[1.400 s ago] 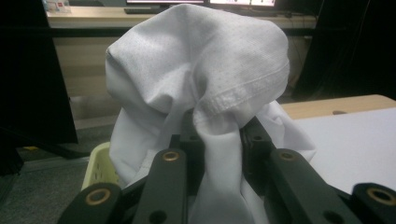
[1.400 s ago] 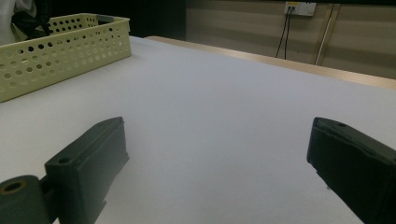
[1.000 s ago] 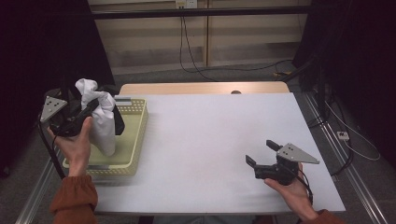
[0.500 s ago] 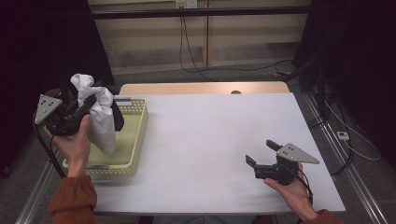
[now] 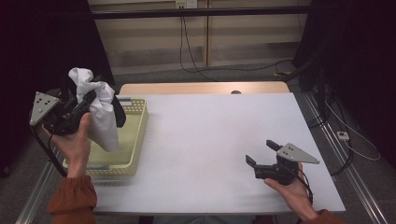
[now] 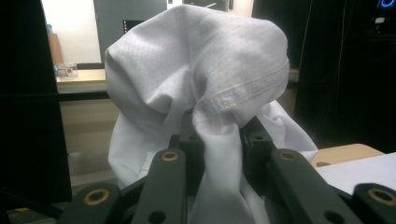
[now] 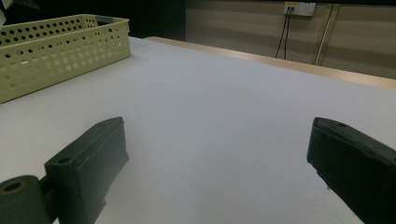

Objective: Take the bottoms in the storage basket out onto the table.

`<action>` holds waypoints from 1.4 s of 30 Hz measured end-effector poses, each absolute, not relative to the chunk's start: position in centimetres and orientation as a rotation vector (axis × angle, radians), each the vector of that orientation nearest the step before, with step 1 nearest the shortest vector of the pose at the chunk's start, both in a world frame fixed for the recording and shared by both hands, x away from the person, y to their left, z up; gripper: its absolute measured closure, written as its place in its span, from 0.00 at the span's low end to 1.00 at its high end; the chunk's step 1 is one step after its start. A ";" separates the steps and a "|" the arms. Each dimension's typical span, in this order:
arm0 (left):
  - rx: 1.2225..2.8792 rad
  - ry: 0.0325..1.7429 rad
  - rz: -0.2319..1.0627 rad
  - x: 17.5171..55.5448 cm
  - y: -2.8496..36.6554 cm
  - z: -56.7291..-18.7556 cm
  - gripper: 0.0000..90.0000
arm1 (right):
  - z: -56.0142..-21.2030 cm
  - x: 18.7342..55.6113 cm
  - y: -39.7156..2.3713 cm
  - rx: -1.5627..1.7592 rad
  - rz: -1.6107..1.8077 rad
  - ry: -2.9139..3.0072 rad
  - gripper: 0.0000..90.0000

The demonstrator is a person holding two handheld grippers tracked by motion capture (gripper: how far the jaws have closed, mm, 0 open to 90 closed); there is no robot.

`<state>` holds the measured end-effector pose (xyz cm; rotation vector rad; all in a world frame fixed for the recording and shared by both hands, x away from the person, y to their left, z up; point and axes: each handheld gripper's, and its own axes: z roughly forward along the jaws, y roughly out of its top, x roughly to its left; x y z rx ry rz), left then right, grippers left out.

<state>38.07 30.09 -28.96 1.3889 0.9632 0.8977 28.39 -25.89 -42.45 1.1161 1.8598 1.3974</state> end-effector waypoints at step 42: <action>1.397 0.866 0.811 37.0 26.4 -26.7 0.83 | -42.5 28.4 -25.8 1.119 1.400 1.860 0.05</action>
